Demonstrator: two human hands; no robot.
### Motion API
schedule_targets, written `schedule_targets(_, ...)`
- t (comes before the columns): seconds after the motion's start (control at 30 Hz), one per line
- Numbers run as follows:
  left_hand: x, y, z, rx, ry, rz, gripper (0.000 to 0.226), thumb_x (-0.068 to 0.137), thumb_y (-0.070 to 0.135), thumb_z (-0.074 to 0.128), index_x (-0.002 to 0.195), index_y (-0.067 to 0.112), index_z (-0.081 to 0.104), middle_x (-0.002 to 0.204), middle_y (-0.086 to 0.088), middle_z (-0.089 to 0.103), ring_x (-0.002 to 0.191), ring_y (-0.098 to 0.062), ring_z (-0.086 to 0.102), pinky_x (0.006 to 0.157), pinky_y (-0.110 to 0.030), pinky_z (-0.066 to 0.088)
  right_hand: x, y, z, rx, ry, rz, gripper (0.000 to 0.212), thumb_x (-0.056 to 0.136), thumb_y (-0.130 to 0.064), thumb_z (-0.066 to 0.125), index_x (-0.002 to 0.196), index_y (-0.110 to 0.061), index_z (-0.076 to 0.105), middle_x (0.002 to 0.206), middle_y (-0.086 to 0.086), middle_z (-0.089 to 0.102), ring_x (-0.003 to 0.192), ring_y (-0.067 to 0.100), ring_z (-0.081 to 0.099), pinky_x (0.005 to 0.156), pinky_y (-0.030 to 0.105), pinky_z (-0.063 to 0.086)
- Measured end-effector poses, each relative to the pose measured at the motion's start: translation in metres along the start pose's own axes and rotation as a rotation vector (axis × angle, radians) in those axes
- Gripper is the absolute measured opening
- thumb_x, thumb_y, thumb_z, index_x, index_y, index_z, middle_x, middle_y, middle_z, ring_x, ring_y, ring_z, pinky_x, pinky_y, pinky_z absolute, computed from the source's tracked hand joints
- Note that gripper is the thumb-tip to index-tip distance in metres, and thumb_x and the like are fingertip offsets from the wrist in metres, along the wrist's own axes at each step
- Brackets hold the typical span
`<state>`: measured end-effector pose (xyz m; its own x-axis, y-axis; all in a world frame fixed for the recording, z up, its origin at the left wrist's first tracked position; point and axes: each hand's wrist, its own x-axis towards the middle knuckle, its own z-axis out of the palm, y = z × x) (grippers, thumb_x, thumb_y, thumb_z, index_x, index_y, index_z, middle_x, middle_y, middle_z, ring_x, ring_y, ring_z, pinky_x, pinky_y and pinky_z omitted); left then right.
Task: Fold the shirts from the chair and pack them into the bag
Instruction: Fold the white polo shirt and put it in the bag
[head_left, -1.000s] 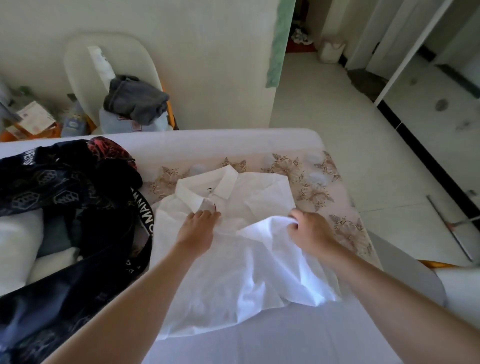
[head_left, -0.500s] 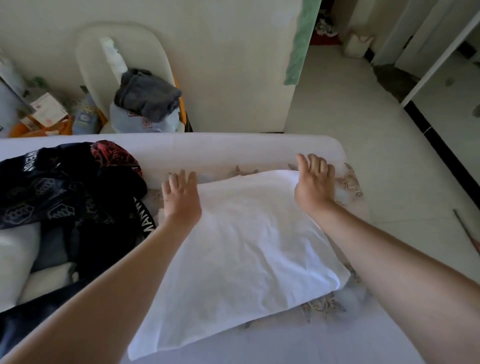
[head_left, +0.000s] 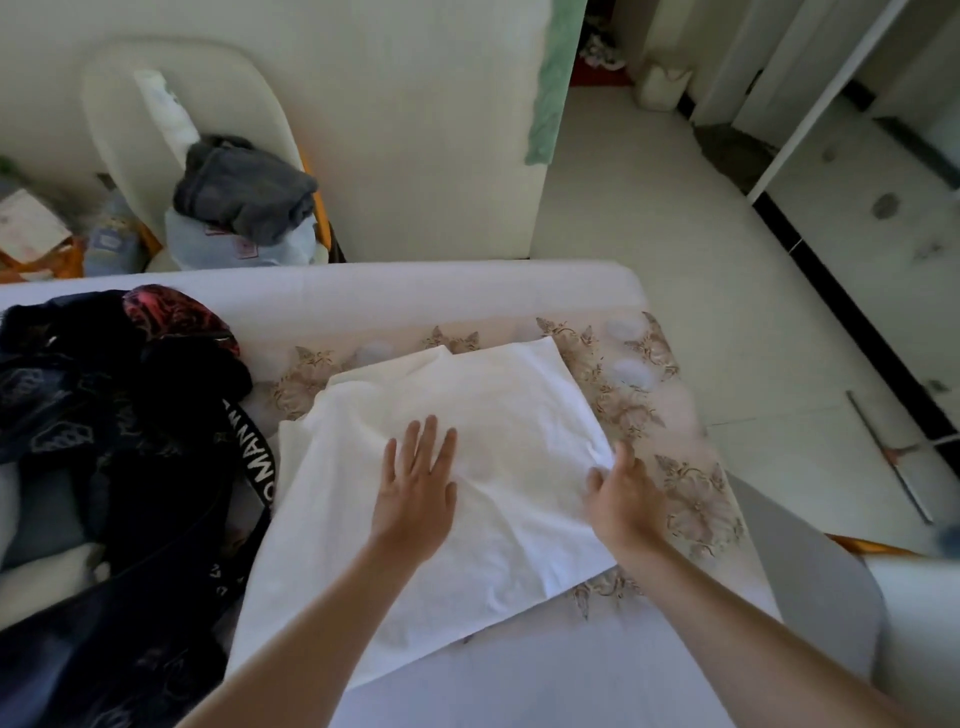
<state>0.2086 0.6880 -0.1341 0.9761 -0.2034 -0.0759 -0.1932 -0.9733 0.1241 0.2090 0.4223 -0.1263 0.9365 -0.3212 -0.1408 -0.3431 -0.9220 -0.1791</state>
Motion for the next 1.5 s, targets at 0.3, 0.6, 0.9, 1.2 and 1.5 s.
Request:
schedule_targets(0.3, -0.053, 0.051, 0.026, -0.045, -0.137, 0.053, 0.054, 0.083, 0.048, 0.046, 0.124, 0.016, 0.057, 0.135, -0.016, 0.053, 0.126, -0.041, 0.049, 0.111, -0.061, 0.025, -0.012, 0.036, -0.019, -0.284, 0.157, -0.319, 0.065, 0.073, -0.016, 0.074, 0.133, -0.011, 0.052, 0.125, 0.019, 0.053, 0.108, 0.039, 0.052, 0.088, 0.050, 0.045)
schedule_targets(0.6, -0.046, 0.053, 0.030, -0.013, -0.281, 0.171, 0.081, 0.082, 0.070, 0.035, 0.154, 0.035, 0.023, 0.164, -0.010, 0.009, 0.149, -0.032, 0.012, 0.115, -0.052, 0.007, -0.053, 0.029, 0.012, -0.195, -0.188, -0.638, 0.060, 0.090, -0.051, 0.036, 0.145, -0.031, 0.046, 0.158, 0.006, 0.036, 0.140, 0.027, 0.043, 0.106, 0.053, 0.043)
schedule_targets(0.9, -0.033, 0.102, 0.009, -0.192, -0.218, 0.375, 0.058, 0.098, 0.030, 0.048, 0.154, 0.027, 0.029, 0.163, 0.002, 0.017, 0.151, -0.022, 0.012, 0.121, -0.034, 0.008, -0.057, 0.069, -0.023, -0.340, -0.226, -0.307, 0.051, 0.096, -0.052, 0.036, 0.140, -0.026, 0.039, 0.159, 0.009, 0.026, 0.139, 0.029, 0.033, 0.113, 0.051, 0.024)
schedule_targets(1.2, -0.116, 0.003, -0.013, -0.277, 0.013, -0.328, 0.059, 0.071, 0.029, 0.075, 0.124, 0.016, 0.051, 0.122, -0.007, 0.050, 0.110, -0.032, 0.049, 0.092, -0.045, 0.044, -0.125, -0.027, 0.010, -0.032, -0.300, -0.743, 0.064, 0.086, -0.036, 0.058, 0.147, -0.028, 0.041, 0.163, 0.011, 0.022, 0.147, 0.031, 0.026, 0.115, 0.044, 0.029)
schedule_targets(1.5, -0.114, -0.023, -0.032, -0.327, 0.023, -0.151, 0.027, 0.095, 0.042, 0.053, 0.093, 0.025, 0.074, 0.124, 0.007, 0.050, 0.120, -0.018, 0.042, 0.101, -0.033, 0.036, -0.088, -0.093, -0.016, -0.105, -0.263, -0.735, 0.031, 0.093, -0.025, 0.049, 0.119, -0.023, 0.066, 0.123, 0.001, 0.057, 0.114, 0.026, 0.054, 0.095, 0.036, 0.037)
